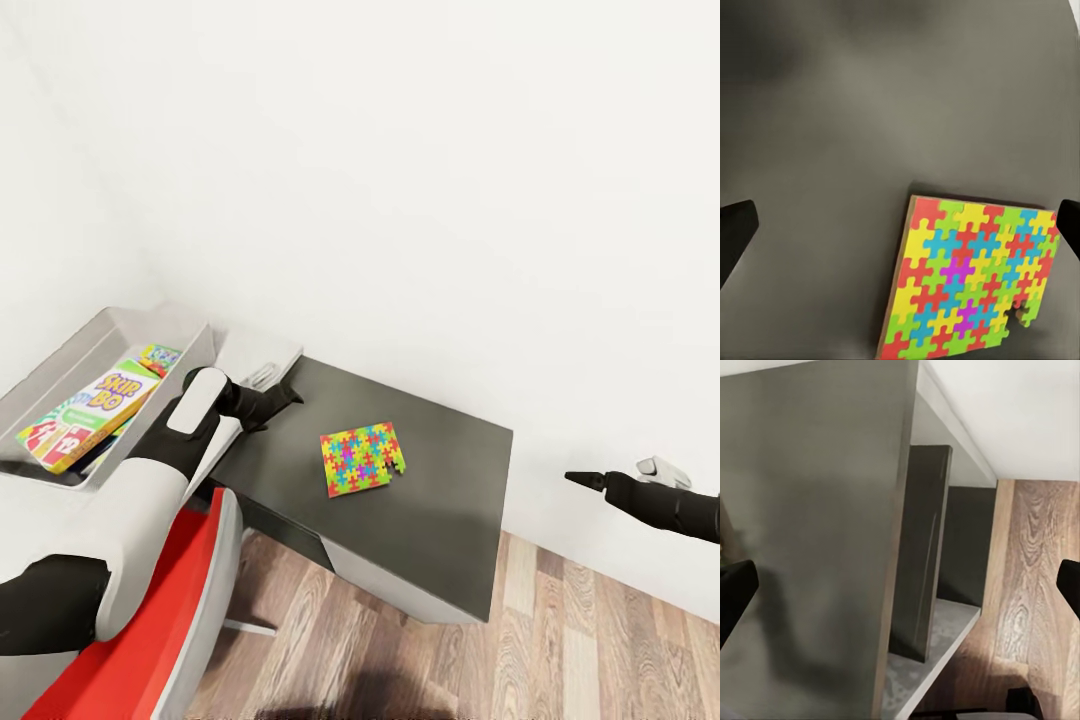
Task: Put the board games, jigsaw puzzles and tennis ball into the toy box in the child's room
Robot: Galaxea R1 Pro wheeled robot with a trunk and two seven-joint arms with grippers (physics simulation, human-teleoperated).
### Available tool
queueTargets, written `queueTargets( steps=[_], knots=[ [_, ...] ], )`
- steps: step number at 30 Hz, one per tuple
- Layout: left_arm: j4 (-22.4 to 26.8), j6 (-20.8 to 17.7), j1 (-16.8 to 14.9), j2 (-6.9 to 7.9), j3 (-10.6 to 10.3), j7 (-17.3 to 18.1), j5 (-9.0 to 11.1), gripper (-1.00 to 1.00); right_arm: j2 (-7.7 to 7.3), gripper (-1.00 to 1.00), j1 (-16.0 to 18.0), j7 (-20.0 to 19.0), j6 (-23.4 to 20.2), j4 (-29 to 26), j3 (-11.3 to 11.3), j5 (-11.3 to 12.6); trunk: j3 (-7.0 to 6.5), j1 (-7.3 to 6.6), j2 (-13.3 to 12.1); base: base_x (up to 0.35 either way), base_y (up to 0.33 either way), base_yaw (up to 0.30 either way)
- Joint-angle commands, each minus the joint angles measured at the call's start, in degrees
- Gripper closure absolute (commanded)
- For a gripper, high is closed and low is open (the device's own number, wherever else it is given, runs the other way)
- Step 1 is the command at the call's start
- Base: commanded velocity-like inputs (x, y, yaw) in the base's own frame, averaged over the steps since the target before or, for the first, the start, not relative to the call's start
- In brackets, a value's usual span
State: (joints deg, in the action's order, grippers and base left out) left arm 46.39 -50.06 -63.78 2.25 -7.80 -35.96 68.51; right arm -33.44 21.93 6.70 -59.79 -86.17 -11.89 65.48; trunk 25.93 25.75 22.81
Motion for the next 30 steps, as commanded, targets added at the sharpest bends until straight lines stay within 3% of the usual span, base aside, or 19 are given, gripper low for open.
queueTargets(
  steps=[1,14,30],
  knots=[
    [-0.28,0.04,-0.06,0.06,-0.22,-0.16,0.51,-1.00,0.00,-1.00,0.05,0.60,-0.21,-0.05,-0.01,0.61,0.19,0.03,0.11,0.000,0.000,0.000],
    [-1.65,0.01,-0.23,-0.68,0.01,1.25,0.42,-1.00,-0.01,-1.00,0.04,0.60,-0.21,-0.05,-0.04,0.61,1.40,0.03,0.11,0.000,0.000,0.000],
    [-6.21,-0.12,-1.66,-3.19,0.34,1.34,0.86,-1.00,-0.05,-1.00,0.04,0.60,-0.21,-0.05,-0.06,0.61,2.89,0.03,0.11,0.000,0.000,0.000]
  ],
)
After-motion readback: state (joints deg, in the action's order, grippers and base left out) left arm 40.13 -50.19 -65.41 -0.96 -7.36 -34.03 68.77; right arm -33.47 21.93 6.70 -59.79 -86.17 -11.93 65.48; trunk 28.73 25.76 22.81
